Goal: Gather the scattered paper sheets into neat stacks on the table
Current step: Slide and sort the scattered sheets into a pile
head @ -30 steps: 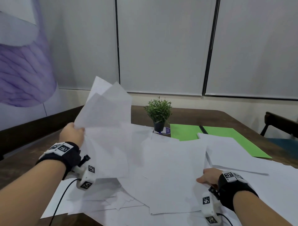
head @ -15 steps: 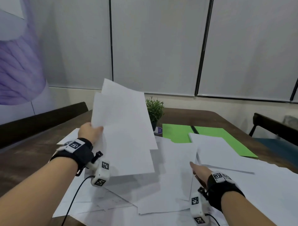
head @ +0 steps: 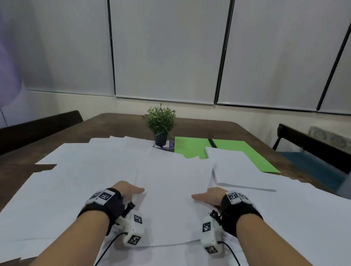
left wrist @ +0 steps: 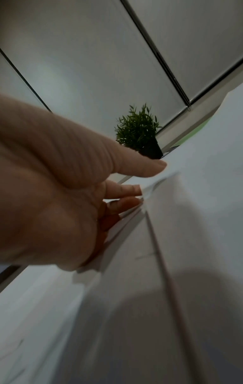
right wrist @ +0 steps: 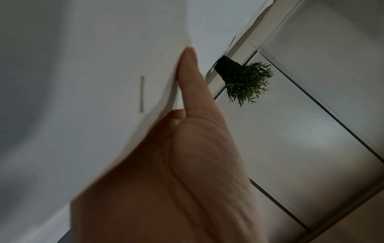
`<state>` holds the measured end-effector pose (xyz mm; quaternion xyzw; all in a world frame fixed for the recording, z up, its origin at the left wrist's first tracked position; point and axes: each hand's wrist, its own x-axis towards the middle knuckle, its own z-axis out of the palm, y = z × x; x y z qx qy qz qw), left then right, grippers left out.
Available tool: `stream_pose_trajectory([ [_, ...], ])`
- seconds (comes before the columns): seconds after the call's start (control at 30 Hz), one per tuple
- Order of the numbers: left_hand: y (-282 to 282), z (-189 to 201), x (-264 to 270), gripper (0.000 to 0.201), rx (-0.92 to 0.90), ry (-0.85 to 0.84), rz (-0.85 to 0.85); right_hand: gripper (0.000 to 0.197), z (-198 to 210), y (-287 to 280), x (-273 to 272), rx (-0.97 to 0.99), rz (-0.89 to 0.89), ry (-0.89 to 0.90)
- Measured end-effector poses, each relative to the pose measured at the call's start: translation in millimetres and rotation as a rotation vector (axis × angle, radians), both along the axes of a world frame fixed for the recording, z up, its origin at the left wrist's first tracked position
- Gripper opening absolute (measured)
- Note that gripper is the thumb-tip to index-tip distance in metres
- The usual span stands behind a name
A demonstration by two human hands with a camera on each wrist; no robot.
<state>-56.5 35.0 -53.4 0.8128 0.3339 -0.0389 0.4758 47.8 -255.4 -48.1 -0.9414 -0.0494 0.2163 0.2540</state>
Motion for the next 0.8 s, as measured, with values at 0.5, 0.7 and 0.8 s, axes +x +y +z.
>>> stream_pose_trajectory([
  [0.5, 2.6, 7.4, -7.8, 0.077, 0.003, 0.004, -0.014, 0.041, -11.3, -10.5, 7.5, 0.175, 0.081, 0.002],
  [0.7, -16.7, 19.7, -19.1, 0.088, -0.074, -0.178, -0.031, 0.030, 5.2, -23.5, -13.4, 0.709, 0.013, -0.006],
  [0.8, -26.8, 37.0, -19.4, 0.077, -0.221, -0.447, 0.039, 0.029, 27.3, -18.0, -23.8, 0.858, 0.076, -0.028],
])
